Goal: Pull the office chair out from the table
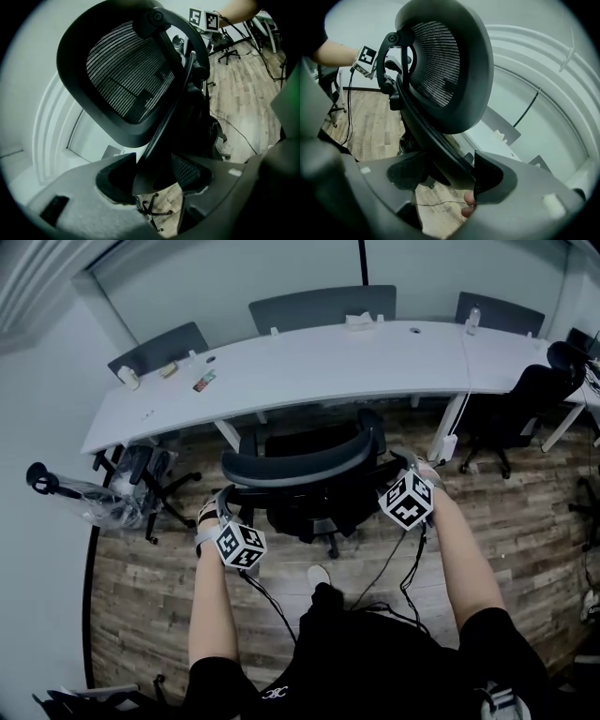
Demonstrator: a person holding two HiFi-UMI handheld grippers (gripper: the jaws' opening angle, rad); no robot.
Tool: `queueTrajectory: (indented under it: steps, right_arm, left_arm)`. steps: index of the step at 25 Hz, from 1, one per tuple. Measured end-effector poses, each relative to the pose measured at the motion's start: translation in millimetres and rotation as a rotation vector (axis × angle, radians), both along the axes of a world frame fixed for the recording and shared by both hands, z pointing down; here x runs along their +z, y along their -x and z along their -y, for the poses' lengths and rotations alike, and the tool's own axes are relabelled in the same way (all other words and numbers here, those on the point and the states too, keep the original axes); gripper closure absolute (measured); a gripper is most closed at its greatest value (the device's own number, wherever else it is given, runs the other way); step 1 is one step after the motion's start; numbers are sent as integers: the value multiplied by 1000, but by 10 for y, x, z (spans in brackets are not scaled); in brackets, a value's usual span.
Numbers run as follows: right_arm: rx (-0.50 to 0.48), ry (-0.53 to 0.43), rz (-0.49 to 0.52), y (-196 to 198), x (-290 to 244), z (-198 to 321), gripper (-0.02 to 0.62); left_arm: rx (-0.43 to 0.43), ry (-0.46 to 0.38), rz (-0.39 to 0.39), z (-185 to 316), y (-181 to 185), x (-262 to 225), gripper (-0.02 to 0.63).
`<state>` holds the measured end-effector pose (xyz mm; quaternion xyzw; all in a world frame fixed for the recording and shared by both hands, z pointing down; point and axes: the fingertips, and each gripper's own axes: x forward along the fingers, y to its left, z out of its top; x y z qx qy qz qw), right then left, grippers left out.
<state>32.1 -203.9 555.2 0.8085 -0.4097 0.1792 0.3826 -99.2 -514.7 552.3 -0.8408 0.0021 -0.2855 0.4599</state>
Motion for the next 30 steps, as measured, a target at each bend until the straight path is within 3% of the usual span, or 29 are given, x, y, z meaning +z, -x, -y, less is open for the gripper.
queueTrajectory:
  steps: [4, 7, 12, 21, 27, 30]
  right_arm:
    - [2, -3, -12, 549, 164, -312, 272]
    - [-4, 0, 2, 427, 15, -298, 272]
    - [0, 10, 7, 694, 18, -403, 270]
    - [5, 6, 10, 739, -42, -442, 269]
    - [-11, -29, -70, 758, -99, -434, 265]
    - [25, -65, -141, 862, -179, -492, 277]
  left_arm:
    - [-9, -6, 7, -310, 547, 173, 374]
    - [-13, 0, 21, -302, 428, 26, 374]
    - [-9, 4, 19, -400, 683, 38, 374]
    - [-4, 23, 22, -435, 710, -28, 374]
    - [-13, 57, -21, -418, 723, -59, 359]
    - [-67, 113, -115, -439, 847, -185, 371]
